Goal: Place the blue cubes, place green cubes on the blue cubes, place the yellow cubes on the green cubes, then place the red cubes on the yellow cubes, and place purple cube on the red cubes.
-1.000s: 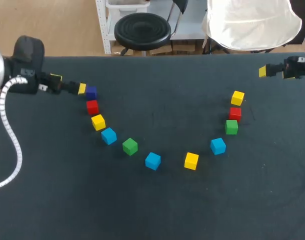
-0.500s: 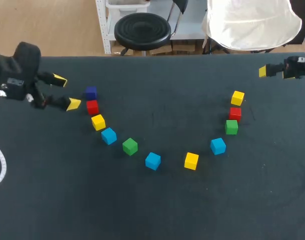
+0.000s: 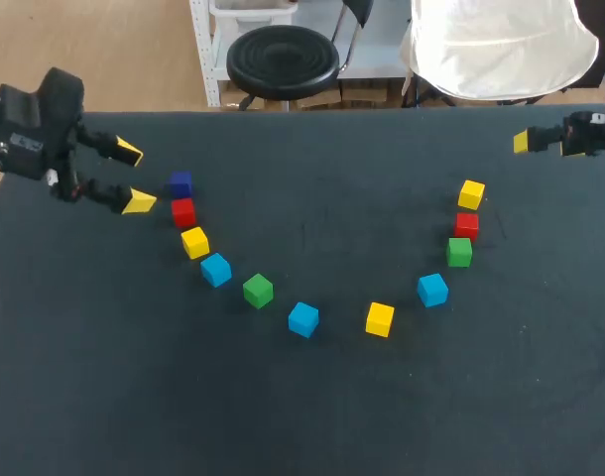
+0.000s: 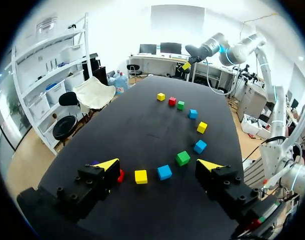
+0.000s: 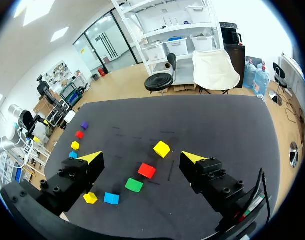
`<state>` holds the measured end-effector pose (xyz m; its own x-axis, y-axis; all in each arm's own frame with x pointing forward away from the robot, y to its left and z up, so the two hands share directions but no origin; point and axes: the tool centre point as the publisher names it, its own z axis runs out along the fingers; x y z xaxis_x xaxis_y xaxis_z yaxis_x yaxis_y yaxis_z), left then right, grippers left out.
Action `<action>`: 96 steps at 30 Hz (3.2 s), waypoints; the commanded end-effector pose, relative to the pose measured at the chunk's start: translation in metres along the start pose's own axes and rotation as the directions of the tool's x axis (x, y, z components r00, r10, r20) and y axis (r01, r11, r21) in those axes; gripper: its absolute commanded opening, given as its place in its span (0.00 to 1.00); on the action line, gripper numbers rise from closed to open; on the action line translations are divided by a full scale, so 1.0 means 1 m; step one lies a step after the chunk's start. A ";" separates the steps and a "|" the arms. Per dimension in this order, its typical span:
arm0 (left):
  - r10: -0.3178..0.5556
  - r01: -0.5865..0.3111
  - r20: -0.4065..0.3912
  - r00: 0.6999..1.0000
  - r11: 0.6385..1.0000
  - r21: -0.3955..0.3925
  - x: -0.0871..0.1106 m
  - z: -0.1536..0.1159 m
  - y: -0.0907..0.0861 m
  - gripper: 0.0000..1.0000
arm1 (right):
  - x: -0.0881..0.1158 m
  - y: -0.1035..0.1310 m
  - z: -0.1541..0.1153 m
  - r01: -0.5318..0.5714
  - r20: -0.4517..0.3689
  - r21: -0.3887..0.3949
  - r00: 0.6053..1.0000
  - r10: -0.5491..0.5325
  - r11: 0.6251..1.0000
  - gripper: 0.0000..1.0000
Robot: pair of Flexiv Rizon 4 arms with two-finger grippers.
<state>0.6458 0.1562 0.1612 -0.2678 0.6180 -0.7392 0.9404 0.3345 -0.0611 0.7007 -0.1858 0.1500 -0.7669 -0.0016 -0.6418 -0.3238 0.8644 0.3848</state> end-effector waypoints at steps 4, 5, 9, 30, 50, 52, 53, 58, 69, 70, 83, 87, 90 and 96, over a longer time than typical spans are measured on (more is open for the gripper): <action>-0.001 0.001 -0.008 1.000 1.000 0.028 -0.002 0.001 0.004 1.00 | 0.000 0.001 0.000 -0.001 0.001 0.004 1.000 0.001 1.000 1.00; -0.001 0.001 -0.008 1.000 1.000 0.028 -0.002 0.001 0.004 1.00 | 0.000 0.001 0.000 -0.001 0.001 0.004 1.000 0.001 1.000 1.00; 0.109 -0.123 0.134 0.985 0.987 0.100 -0.031 0.021 -0.018 1.00 | 0.000 0.001 0.000 -0.001 0.001 0.004 1.000 0.001 1.000 1.00; 0.367 -0.354 -0.043 0.929 0.918 0.177 -0.051 0.074 0.008 1.00 | 0.000 0.001 0.000 -0.001 0.001 0.004 1.000 0.001 1.000 1.00; 0.345 -0.331 -0.139 0.928 0.937 0.111 -0.034 0.088 0.001 1.00 | 0.000 0.001 0.000 -0.001 0.001 0.004 1.000 0.001 1.000 1.00; 0.364 -0.347 -0.144 0.920 0.929 0.130 -0.035 0.096 -0.009 1.00 | 0.000 0.001 0.000 -0.001 0.001 0.004 1.000 0.001 1.000 1.00; 0.371 -0.355 -0.146 0.917 0.926 0.127 -0.036 0.099 -0.012 1.00 | 0.000 0.001 0.000 -0.001 0.001 0.004 1.000 0.001 1.000 1.00; 0.350 -0.332 -0.162 0.922 0.934 0.131 -0.043 0.106 -0.002 1.00 | 0.000 0.001 0.000 -0.001 0.001 0.004 1.000 0.001 1.000 1.00; 0.304 -0.290 -0.221 0.927 0.953 0.092 -0.031 0.099 0.038 1.00 | 0.000 0.001 0.000 -0.001 0.001 0.004 1.000 0.001 1.000 1.00; 0.300 -0.287 -0.219 0.928 0.954 0.087 -0.031 0.099 0.040 1.00 | 0.000 0.001 0.000 -0.001 0.001 0.004 1.000 0.001 1.000 1.00; 0.272 -0.262 -0.180 0.945 0.962 0.077 -0.032 0.096 0.042 1.00 | 0.000 0.001 0.000 -0.001 0.001 0.004 1.000 0.001 1.000 1.00; 0.272 -0.262 -0.180 0.945 0.962 0.077 -0.032 0.096 0.042 1.00 | -0.013 0.032 0.017 0.153 -0.119 -0.080 0.980 -0.161 0.985 1.00; 0.272 -0.262 -0.180 0.945 0.962 0.077 -0.032 0.096 0.042 1.00 | -0.013 0.064 0.038 0.285 -0.216 -0.191 0.921 -0.323 0.939 1.00; 0.272 -0.262 -0.180 0.945 0.962 0.077 -0.032 0.096 0.042 1.00 | 0.007 0.100 0.065 0.318 -0.316 -0.388 0.836 -0.449 0.865 1.00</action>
<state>0.7143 0.0815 0.1181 -0.0357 0.8027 -0.5953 0.9909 0.1058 0.0833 0.6844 -0.0830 0.1529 -0.7459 -0.2832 -0.6029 -0.5407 0.7859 0.2999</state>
